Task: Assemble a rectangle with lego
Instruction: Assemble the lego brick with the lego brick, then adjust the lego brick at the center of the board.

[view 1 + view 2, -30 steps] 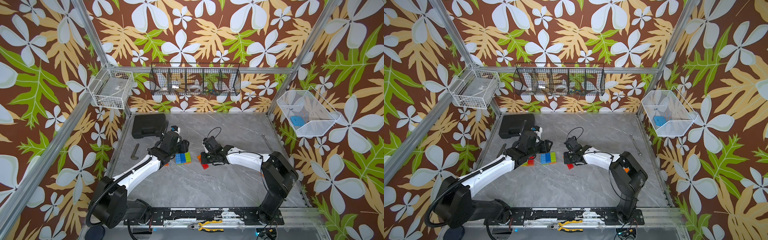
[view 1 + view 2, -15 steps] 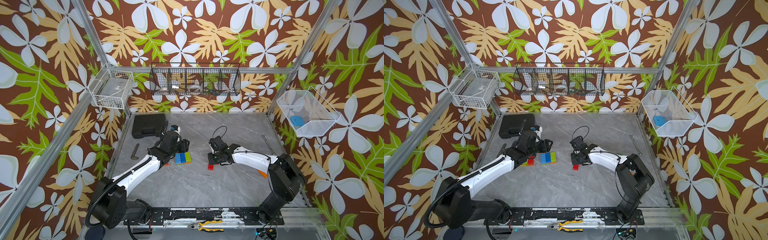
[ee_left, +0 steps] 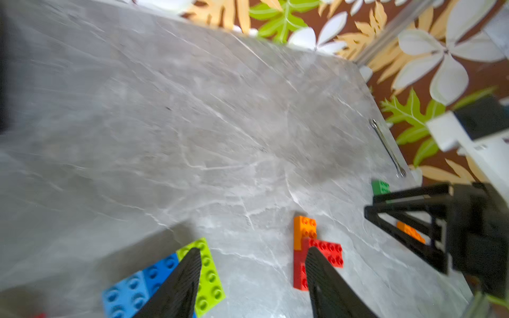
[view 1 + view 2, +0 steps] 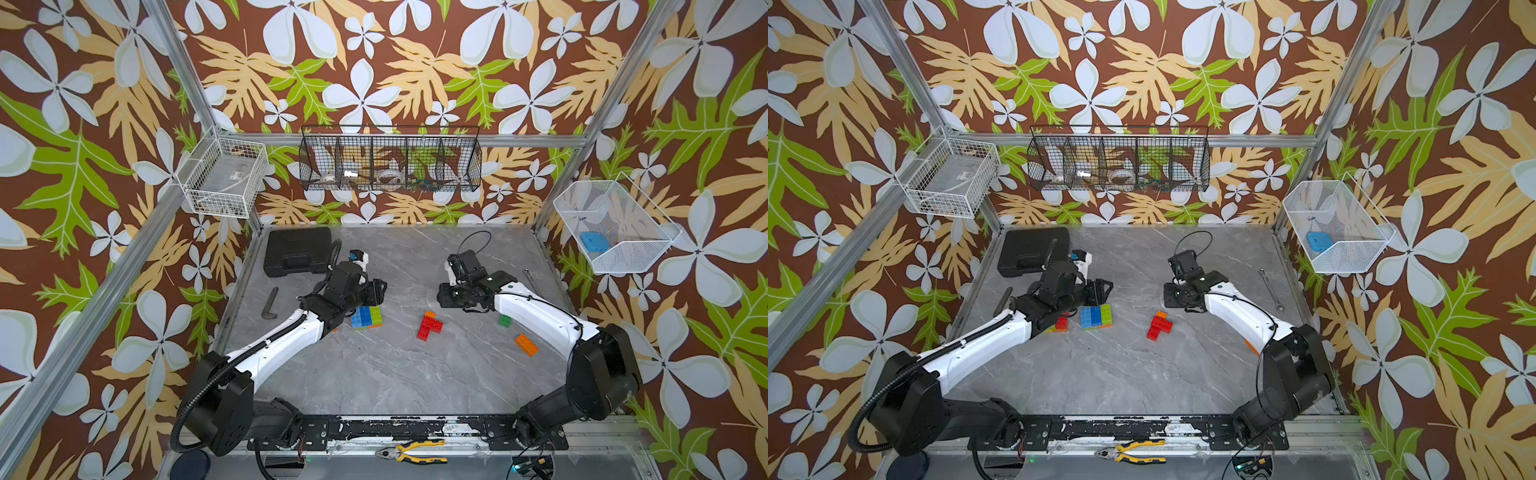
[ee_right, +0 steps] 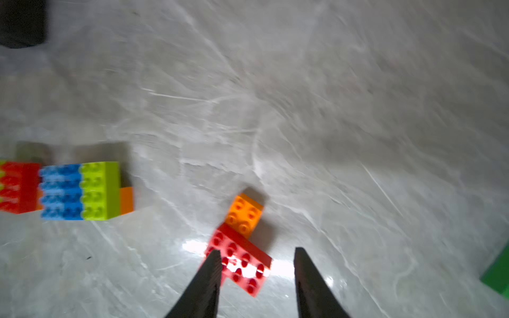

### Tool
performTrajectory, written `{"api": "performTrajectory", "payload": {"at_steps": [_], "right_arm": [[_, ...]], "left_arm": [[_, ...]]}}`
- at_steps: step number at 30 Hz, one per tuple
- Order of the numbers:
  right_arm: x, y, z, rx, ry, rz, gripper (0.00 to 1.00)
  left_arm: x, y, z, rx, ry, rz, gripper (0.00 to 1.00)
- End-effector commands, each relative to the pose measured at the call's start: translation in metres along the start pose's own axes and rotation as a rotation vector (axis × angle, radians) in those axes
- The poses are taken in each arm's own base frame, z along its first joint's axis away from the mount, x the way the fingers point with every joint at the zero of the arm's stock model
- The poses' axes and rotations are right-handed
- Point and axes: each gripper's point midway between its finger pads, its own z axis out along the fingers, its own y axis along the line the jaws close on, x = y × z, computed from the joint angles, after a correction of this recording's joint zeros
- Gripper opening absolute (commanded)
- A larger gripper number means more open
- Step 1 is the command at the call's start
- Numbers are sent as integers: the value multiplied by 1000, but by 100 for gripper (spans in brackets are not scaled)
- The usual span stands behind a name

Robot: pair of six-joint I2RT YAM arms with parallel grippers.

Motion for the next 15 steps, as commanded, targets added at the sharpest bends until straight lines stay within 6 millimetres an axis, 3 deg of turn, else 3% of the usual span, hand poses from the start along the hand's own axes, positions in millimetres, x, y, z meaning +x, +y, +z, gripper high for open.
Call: {"api": "performTrajectory", "payload": {"at_steps": [1,3,5,9,15], "right_arm": [[13,8,6,-114,61,148,55],[15,10,16,-121,100,184,60],[20,14,27,-151,122,234,61],[27,21,51,-205,159,314,64],[25,28,73,-225,196,313,65]], "left_arm": [[43,-30,13,112,111,-20,62],[64,-34,17,116,157,-11,61],[71,-30,15,117,161,-25,59],[69,-25,8,102,128,-21,58],[72,-21,6,91,126,-16,58]]}}
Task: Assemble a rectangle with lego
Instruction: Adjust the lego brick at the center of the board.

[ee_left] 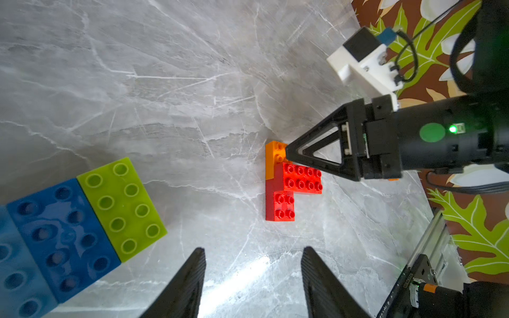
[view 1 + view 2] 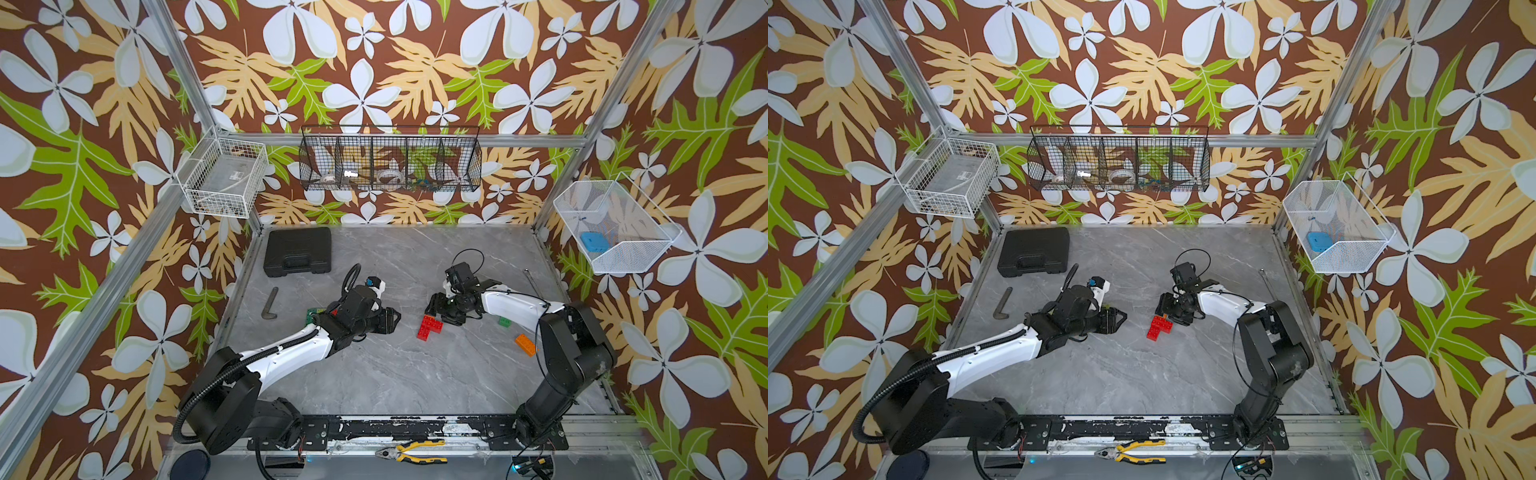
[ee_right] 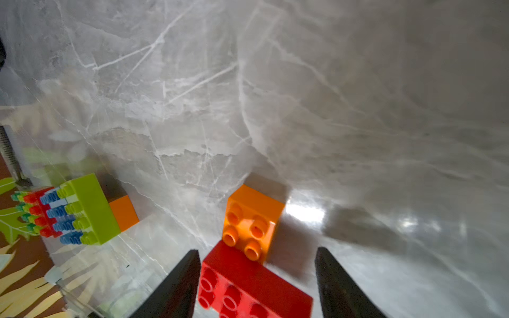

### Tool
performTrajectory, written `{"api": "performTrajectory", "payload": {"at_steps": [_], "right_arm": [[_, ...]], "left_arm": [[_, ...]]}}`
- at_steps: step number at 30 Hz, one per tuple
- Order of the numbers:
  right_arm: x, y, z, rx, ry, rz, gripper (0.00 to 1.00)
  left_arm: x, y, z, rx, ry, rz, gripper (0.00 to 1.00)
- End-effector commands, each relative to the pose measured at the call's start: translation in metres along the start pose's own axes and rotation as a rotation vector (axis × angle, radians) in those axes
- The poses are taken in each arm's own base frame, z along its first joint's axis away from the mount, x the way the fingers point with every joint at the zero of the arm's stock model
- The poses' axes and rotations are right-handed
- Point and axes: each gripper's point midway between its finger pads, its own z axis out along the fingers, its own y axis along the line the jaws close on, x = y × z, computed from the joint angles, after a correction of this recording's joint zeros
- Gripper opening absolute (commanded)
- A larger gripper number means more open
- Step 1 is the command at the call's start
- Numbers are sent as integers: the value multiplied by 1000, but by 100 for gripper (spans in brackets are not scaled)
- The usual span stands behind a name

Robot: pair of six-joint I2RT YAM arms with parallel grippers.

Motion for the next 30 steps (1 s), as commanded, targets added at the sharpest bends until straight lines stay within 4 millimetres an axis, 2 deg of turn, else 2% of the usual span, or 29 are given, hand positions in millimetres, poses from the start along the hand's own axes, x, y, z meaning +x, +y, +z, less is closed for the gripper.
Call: {"api": "performTrajectory", "payload": {"at_steps": [1,8,14,17,22,25,26,27,29,30], "right_arm": [[-8,15,5,-59,0,5,65],[-8,31,25,-83,69,-50,63],[10,58,41,-81,146,-167,61],[19,65,47,-68,174,-224,60],[27,82,40,-91,215,-309,59],[7,91,11,-85,133,-364,60],[-5,86,-2,-52,83,-366,61],[-19,72,-19,26,13,-361,62],[-43,21,-54,240,-111,-313,67],[-48,-15,-72,349,-157,-257,69]], "left_arm": [[-7,-2,-2,5,-37,3,58],[-6,2,-5,-13,-40,11,58],[-5,7,-8,-41,-43,26,57],[-5,10,-9,-55,-47,33,57],[-10,13,-13,-76,-62,49,57],[-20,18,-18,-111,-87,69,59],[-25,20,-21,-129,-101,81,61],[-33,23,-25,-162,-125,104,63],[-53,28,-39,-238,-199,148,68],[-65,33,-47,-288,-247,168,73]]}}
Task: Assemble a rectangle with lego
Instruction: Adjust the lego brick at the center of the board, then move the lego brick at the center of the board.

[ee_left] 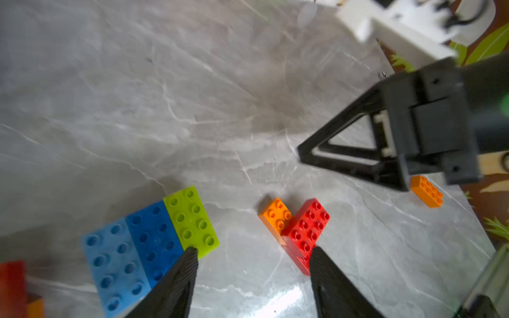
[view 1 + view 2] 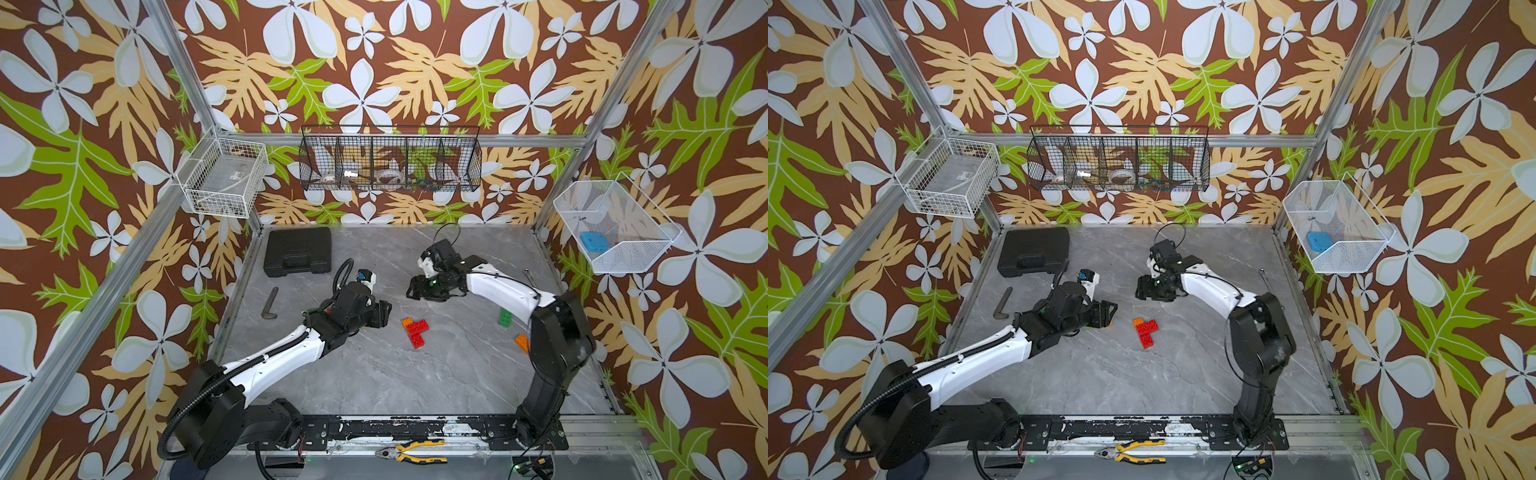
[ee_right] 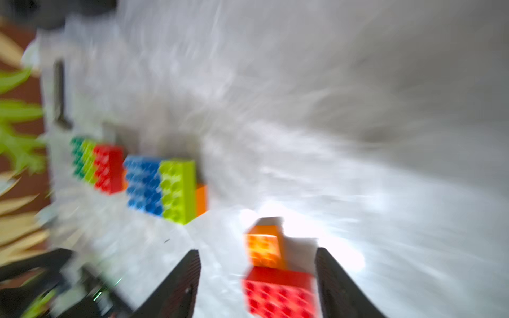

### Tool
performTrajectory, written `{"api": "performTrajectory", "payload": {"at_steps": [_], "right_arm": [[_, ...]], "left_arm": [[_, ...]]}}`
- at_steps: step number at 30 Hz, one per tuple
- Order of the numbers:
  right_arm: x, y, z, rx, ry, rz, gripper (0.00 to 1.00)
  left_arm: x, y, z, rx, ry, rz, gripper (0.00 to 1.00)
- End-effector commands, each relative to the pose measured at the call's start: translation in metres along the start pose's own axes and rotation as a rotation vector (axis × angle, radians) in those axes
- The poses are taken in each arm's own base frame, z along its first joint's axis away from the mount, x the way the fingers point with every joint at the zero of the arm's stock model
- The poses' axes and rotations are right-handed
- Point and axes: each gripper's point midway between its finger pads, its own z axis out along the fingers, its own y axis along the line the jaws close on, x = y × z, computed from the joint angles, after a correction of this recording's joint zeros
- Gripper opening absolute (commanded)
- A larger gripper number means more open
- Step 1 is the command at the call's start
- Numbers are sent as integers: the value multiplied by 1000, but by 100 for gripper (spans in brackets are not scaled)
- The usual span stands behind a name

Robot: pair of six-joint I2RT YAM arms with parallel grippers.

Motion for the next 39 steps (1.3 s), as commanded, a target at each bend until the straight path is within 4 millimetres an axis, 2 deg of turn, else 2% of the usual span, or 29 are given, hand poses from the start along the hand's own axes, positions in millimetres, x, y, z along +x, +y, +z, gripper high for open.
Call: {"api": "performTrajectory", "payload": {"at_steps": [1,2,4,5,6,8,10,14,19,21,24,27,29,32,34,37,39], "right_arm": [[22,-123,-51,465,-50,113,71],[33,-156,-68,531,-71,184,73],[49,-206,-95,608,-122,298,75],[58,-229,-106,635,-141,360,76],[63,-245,-113,651,-154,407,76],[66,-267,-120,671,-170,449,76],[65,-276,-113,690,-152,448,76],[55,-285,-85,667,-128,450,72],[40,-288,-55,596,-112,466,61],[41,-288,-47,583,-97,482,52],[53,-278,-36,529,-91,527,35],[75,-261,-30,510,-80,567,27],[91,-242,-28,487,-84,597,26],[117,-207,-19,428,-96,669,28],[132,-177,-5,361,-87,720,36],[135,-128,15,243,-45,735,48],[137,-100,20,204,7,710,55]], "left_arm": [[-36,28,-17,-185,-144,77,83],[-47,37,-24,-237,-189,58,99],[-59,52,-31,-273,-242,-17,100],[-62,53,-31,-238,-249,-40,100],[-64,51,-30,-190,-251,-53,100],[-66,41,-26,-112,-246,-52,90],[-63,32,-19,-70,-212,-56,79],[-50,23,-6,-7,-151,-97,61],[-36,21,2,-2,-102,-101,56],[-31,22,3,-7,-91,-95,55],[-29,21,5,-6,-87,-96,53],[-26,21,6,-1,-86,-101,52],[-24,20,7,4,-83,-108,50],[-21,18,8,14,-77,-111,49],[-20,16,9,23,-74,-111,48],[-21,15,11,25,-72,-109,48],[-24,13,10,28,-73,-105,48]]}}
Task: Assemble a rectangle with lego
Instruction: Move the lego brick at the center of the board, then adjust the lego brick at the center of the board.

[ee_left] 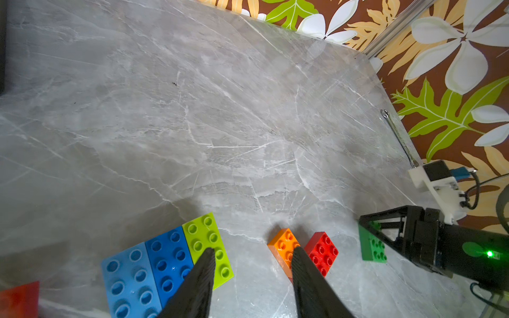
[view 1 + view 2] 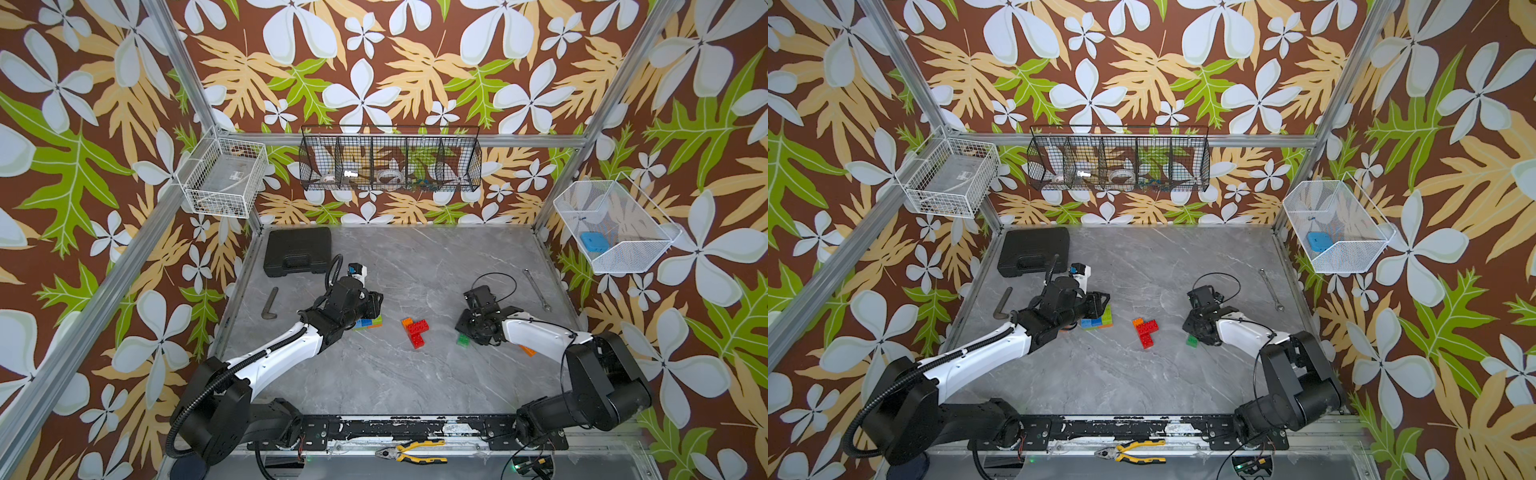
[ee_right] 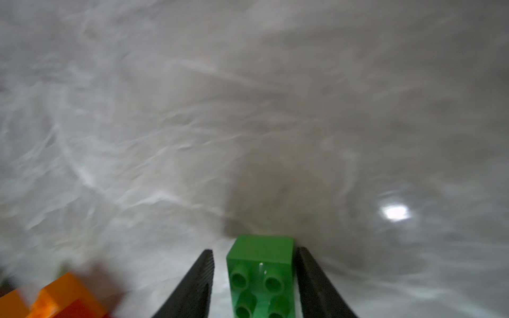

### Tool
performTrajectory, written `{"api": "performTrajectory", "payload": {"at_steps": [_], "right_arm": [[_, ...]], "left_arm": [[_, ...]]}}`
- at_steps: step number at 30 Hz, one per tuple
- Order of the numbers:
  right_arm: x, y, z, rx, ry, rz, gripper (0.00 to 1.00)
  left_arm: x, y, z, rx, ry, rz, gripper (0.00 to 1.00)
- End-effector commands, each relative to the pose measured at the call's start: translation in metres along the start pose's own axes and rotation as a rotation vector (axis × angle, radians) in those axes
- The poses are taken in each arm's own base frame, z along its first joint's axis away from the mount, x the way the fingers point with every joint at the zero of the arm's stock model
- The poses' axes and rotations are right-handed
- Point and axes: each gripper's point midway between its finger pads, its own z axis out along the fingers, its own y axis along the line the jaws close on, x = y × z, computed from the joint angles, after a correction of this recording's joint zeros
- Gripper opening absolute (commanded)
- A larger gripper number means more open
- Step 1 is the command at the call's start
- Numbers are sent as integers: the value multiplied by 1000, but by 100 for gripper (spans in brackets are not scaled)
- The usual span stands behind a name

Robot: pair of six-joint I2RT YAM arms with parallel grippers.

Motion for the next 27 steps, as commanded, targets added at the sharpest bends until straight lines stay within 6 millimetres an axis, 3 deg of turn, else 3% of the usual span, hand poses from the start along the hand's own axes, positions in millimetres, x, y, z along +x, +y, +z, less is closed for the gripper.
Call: {"api": "performTrajectory", "payload": {"at_steps": [1,4,7,9,11,15,18,24,27], "right_arm": [[48,25,-6,-38,186,86,57],[54,31,-27,-38,196,-42,60],[16,25,-51,62,85,-362,61],[-1,29,-53,82,72,-542,58],[-14,36,-51,103,59,-611,48],[-12,57,-29,88,105,-644,23],[-1,48,-22,77,125,-601,16],[53,18,-10,95,221,-538,14],[80,23,-10,50,263,-528,14]], "left_arm": [[-11,-10,-2,31,-25,8,48],[-13,-8,-6,18,-29,26,48],[-10,-6,-8,18,-32,27,48],[-8,-7,-7,28,-26,18,48],[-4,-8,-6,40,-18,6,48],[-5,-10,-8,40,-20,3,47],[-2,-9,-12,34,-15,-2,47],[17,-10,-12,36,-3,1,48],[16,-13,-11,48,-5,-2,48]]}}
